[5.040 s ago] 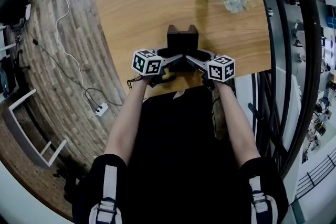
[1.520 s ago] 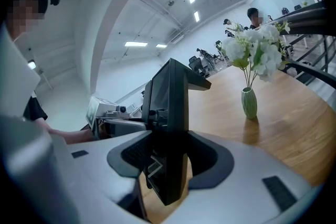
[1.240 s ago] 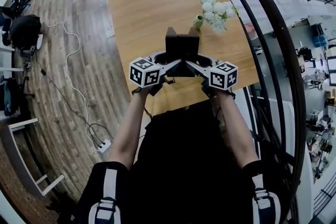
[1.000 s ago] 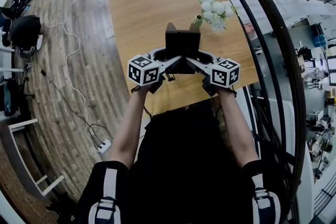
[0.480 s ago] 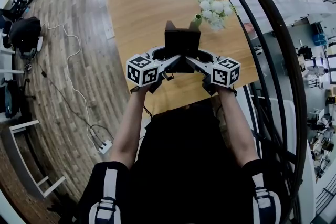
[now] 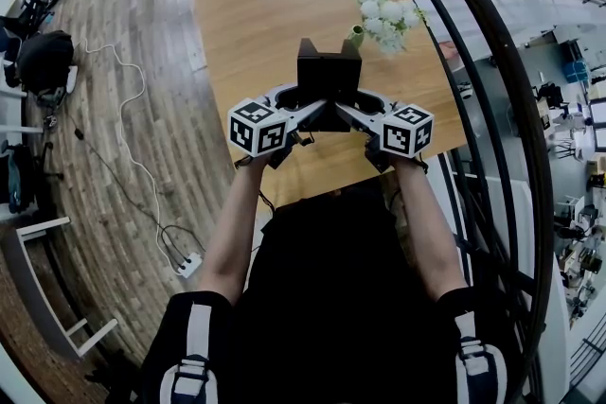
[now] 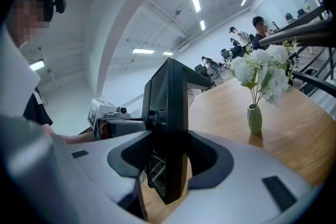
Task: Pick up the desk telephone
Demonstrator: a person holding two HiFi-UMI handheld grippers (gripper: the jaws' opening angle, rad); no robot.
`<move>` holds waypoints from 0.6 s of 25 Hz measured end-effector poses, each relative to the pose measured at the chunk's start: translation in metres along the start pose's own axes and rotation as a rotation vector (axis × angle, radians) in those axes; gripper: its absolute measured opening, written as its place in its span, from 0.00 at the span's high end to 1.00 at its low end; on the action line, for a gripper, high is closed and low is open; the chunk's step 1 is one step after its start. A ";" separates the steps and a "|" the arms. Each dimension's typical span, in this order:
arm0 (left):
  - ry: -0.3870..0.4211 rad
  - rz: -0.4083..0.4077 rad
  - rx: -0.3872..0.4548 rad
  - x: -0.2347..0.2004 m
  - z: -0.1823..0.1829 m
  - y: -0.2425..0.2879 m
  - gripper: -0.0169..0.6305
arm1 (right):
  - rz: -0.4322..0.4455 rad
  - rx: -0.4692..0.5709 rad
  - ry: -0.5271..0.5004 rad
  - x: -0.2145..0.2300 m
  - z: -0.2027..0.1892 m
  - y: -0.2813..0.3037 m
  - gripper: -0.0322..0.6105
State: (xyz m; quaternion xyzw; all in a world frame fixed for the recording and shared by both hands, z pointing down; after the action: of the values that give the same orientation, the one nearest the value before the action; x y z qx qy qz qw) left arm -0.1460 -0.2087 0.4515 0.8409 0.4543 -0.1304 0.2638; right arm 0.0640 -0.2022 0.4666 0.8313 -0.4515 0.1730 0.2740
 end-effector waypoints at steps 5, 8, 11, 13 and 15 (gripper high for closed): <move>-0.003 -0.003 -0.004 -0.001 -0.003 0.002 0.63 | 0.001 -0.003 -0.002 0.002 -0.003 0.000 0.61; -0.013 -0.003 -0.006 -0.003 -0.005 0.002 0.63 | -0.002 -0.012 0.000 0.003 -0.004 0.002 0.61; -0.015 -0.005 -0.015 -0.004 -0.007 0.004 0.63 | -0.005 -0.016 0.008 0.004 -0.006 0.002 0.61; -0.015 -0.007 -0.018 -0.004 -0.007 0.004 0.63 | -0.005 -0.017 0.014 0.004 -0.007 0.001 0.61; -0.012 -0.009 -0.018 -0.004 -0.007 0.004 0.63 | -0.004 -0.017 0.019 0.004 -0.006 0.002 0.61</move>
State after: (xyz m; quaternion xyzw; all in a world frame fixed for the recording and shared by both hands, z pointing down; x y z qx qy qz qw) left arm -0.1455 -0.2096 0.4604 0.8355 0.4578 -0.1328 0.2736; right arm 0.0646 -0.2018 0.4745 0.8282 -0.4486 0.1767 0.2857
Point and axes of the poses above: the fingertips, and each gripper's own axes: y forward along the fingers, x to its right, z out of its top, the point moved 10 cm from there along -y, backward along the fingers, and after that the axes turned 1 degree about -y, right-handed, at the moved point
